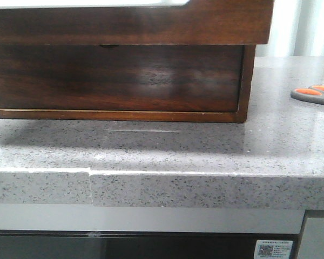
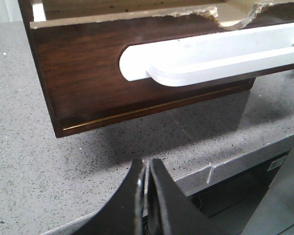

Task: Put scissors in drawer with both arms
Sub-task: 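Lower the right gripper onto the grey-and-orange scissors and close it, then lift the scissors off the counter with the right gripper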

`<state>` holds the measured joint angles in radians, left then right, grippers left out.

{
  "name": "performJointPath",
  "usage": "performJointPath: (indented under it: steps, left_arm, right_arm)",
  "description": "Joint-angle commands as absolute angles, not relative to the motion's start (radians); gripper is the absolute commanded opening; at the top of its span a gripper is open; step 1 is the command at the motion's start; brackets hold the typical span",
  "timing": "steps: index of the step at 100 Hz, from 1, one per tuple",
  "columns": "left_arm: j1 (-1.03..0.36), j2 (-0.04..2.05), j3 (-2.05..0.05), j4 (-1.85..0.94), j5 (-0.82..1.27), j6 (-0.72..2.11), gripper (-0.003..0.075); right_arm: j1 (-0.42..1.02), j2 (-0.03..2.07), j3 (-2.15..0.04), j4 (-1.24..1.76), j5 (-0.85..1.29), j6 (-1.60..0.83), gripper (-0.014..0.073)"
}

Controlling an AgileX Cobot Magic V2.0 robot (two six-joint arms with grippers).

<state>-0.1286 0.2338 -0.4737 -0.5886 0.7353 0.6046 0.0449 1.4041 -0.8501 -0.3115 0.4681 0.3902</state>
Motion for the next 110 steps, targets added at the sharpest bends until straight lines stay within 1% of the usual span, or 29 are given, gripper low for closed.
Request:
performJointPath:
  steps: [1,8,17,29,39,46,66,93,98,102,104,105,107,110]
  left_arm:
    - [-0.129,0.244,-0.508,-0.629,0.679,0.609,-0.0019]
    - [-0.129,0.244,-0.508,-0.629,0.679,0.609,-0.0019]
    - [-0.129,0.244,-0.508,-0.631,0.679,0.609,-0.0019]
    - [-0.129,0.244,-0.508,-0.638,0.679,0.609,-0.0019]
    - [-0.129,0.244,-0.508,-0.642,0.679,0.609,-0.0019]
    - [-0.129,0.244,-0.508,-0.645,0.679,0.609,-0.0019]
    - [-0.129,0.244,-0.508,-0.648,0.692,0.609,-0.0019]
    - [-0.129,0.244,-0.508,-0.648,0.699,0.609,-0.0019]
    - [-0.129,0.244,-0.508,-0.648,0.699,0.609,-0.0018]
    - [-0.129,0.244,-0.508,-0.648,0.699,0.609,-0.0019]
    - [-0.129,0.244,-0.508,-0.648,0.699,0.609,-0.0019]
    - [-0.129,0.244,-0.508,-0.648,0.699,0.609,-0.0019]
    - [-0.129,0.244,-0.508,-0.648,0.699,0.609,-0.0019]
    - [-0.129,0.244,-0.508,-0.648,0.699,0.609,-0.0019]
  right_arm:
    - [0.040,1.382,-0.885,-0.327,0.388,0.378,0.0372]
    - [0.040,1.386,-0.887,-0.327,0.379,0.378,0.0372]
    - [0.040,1.408,-0.907,-0.327,0.432,0.378,0.0372]
    - [0.040,1.450,-0.964,-0.319,0.550,0.342,0.0372]
    - [0.040,1.496,-1.037,-0.256,0.673,0.261,0.0372]
    - [0.040,1.527,-1.087,-0.214,0.720,0.231,0.0372]
    - [0.040,1.579,-1.171,-0.123,0.748,0.182,0.0372]
    - [0.040,1.641,-1.178,-0.113,0.769,0.168,0.0360]
    - [0.040,1.646,-1.178,-0.102,0.769,0.160,0.0333]
    - [0.040,1.646,-1.175,-0.093,0.771,0.157,0.0290]
    - [0.040,1.646,-1.175,-0.090,0.774,0.157,0.0247]
    - [0.040,1.646,-1.175,-0.090,0.773,0.157,0.0247]
    - [0.040,1.646,-1.175,-0.088,0.778,0.157,0.0209]
    - [0.040,1.646,-1.175,-0.088,0.786,0.156,0.0132]
